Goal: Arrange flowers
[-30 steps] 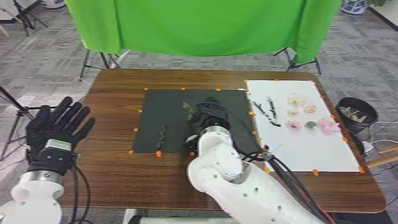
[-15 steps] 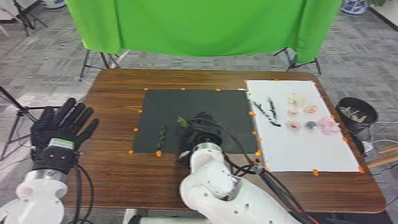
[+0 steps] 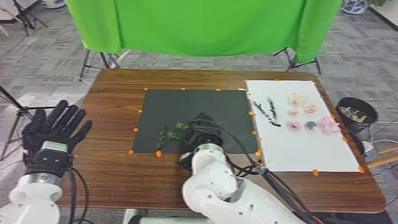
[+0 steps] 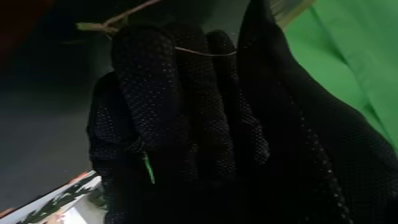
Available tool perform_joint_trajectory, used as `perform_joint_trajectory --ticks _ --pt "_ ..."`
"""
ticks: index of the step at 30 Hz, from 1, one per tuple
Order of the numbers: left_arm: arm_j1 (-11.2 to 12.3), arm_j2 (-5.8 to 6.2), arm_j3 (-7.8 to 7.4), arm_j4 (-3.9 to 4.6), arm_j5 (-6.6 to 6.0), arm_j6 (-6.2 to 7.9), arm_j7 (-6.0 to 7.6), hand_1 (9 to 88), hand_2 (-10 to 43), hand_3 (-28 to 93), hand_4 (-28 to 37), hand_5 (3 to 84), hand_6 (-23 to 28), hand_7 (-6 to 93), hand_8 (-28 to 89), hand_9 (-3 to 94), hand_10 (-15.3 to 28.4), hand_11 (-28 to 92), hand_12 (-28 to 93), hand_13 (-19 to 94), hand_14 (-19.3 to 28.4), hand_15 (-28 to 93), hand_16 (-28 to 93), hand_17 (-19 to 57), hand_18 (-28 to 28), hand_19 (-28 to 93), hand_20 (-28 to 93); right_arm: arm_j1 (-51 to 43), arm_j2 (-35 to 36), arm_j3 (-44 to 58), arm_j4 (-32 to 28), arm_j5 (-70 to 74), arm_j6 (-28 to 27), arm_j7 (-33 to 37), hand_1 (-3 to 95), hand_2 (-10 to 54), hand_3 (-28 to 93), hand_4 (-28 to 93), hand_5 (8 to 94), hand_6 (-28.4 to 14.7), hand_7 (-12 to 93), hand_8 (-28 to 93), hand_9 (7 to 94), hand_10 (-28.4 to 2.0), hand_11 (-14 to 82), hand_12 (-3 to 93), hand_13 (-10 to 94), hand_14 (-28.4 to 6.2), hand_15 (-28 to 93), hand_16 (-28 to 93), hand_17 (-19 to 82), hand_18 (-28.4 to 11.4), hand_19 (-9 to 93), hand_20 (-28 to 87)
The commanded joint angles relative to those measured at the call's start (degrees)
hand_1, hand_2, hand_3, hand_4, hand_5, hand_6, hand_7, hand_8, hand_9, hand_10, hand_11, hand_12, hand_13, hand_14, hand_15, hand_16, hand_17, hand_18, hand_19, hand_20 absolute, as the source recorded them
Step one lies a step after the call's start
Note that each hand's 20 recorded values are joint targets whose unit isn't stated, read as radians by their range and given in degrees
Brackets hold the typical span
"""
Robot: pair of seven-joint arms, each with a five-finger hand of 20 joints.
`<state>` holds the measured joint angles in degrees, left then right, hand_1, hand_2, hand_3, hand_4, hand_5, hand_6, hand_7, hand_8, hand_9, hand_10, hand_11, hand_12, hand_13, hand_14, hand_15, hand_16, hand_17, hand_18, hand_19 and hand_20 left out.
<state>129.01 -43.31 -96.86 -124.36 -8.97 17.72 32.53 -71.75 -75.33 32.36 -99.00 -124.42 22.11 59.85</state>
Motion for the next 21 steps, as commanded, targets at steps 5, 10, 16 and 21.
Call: perform_joint_trajectory --ticks 5,10,16,21 --pt "3.4 -0.26 -2.17 -1.11 -0.53 -1.38 2.1 28.4 16.4 71 -28.3 41.9 9.4 17.0 -9 38.3 16.0 23 13 28 15.7 40 -6 -7.8 15.4 41 11 1.8 3.4 -0.7 -5.5 2.1 1.6 -0.4 44.5 -9.5 80 -25 65.8 -9.3 13 -11 74.1 -19.0 14.6 14.2 82 -11.3 47 23 43 -26.6 91 16" --pt "4.6 -1.16 -2.94 -1.45 -0.68 -1.59 2.37 28.4 16.4 71 -28.3 41.9 9.4 17.0 -9 38.3 16.0 23 13 28 15.7 40 -6 -7.8 15.4 41 11 0.3 5.5 -0.1 -8.6 2.1 -0.1 -1.9 43.3 -9.5 80 -24 63.2 -10.4 10 -10 68.2 -20.7 11.7 11.1 83 -11.6 45 23 44 -26.5 91 14" --pt "6.4 -2.27 -4.27 -1.84 -0.37 -0.98 2.11 28.4 16.4 71 -28.3 41.9 9.4 17.0 -9 38.3 16.0 23 13 28 15.7 40 -6 -7.8 15.4 41 11 -4.3 8.8 6.3 -12.4 1.0 -19.2 -7.7 40.4 -5.9 80 -23 68.5 -8.5 15 -10 62.8 -22.0 12.7 11.6 78 -13.2 48 22 42 -27.0 91 14" --pt "3.7 -2.99 -2.1 -0.93 -0.04 -0.58 1.29 28.4 16.4 71 -28.3 41.9 9.4 17.0 -9 38.3 16.0 23 13 28 15.7 40 -6 -7.8 15.4 41 11 -4.1 8.6 6.2 -12.3 -8.2 -37.2 -10.3 53.6 1.4 77 -27 69.7 -7.4 16 4 63.2 -19.3 11.8 13.5 74 -12.6 54 23 37 -26.5 89 19"
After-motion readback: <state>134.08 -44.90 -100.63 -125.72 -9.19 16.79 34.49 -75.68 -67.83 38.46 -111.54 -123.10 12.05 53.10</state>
